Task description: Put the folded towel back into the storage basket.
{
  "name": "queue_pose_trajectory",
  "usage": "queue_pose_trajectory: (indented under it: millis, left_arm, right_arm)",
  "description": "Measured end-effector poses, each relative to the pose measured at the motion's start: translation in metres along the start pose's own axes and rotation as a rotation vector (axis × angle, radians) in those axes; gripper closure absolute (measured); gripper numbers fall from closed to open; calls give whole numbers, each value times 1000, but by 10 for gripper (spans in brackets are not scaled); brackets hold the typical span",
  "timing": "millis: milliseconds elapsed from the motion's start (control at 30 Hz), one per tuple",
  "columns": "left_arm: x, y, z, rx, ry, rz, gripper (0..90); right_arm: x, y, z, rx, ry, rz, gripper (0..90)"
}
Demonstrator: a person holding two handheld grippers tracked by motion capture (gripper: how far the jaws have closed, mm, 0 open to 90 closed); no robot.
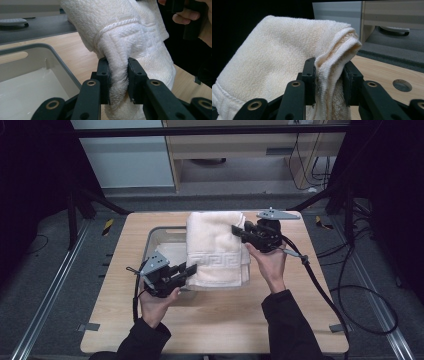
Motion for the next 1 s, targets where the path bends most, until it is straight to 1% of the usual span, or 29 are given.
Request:
queue_pose_trajectory:
  millis: [367,400,500,533,867,967,1000]
  left_arm:
    - [-7,4,-11,-14,25,13,739]
    - [-8,5,-14,-22,31,17,739]
    - [-10,6,-17,-25,37,20,739]
    - [-12,6,-20,-29,43,24,739]
    - [-16,8,-32,-44,72,30,739]
    - [-16,8,-34,-48,73,29,739]
    - [-16,8,-37,-54,77,28,740]
  right_arm:
    - [13,12,-8,-19,6,-1,678]
    - [16,14,-9,-24,8,-1,678]
    - [20,16,-10,-26,10,-1,678]
    - [23,17,-12,-28,13,1,678]
    - [38,24,-17,-38,21,1,678]
    - [40,25,-17,-36,24,1,678]
    - [44,27,-17,-31,26,-8,678]
Point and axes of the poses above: each handheld gripper's, and its own axes: x roughly forward along the jaws, y roughly out of its top, z roughly to its right, the point moved 3 cm from there along x, roughly forward along the jaws, and after that the axes turned 14 degrees about y, right-handed, at the moved point
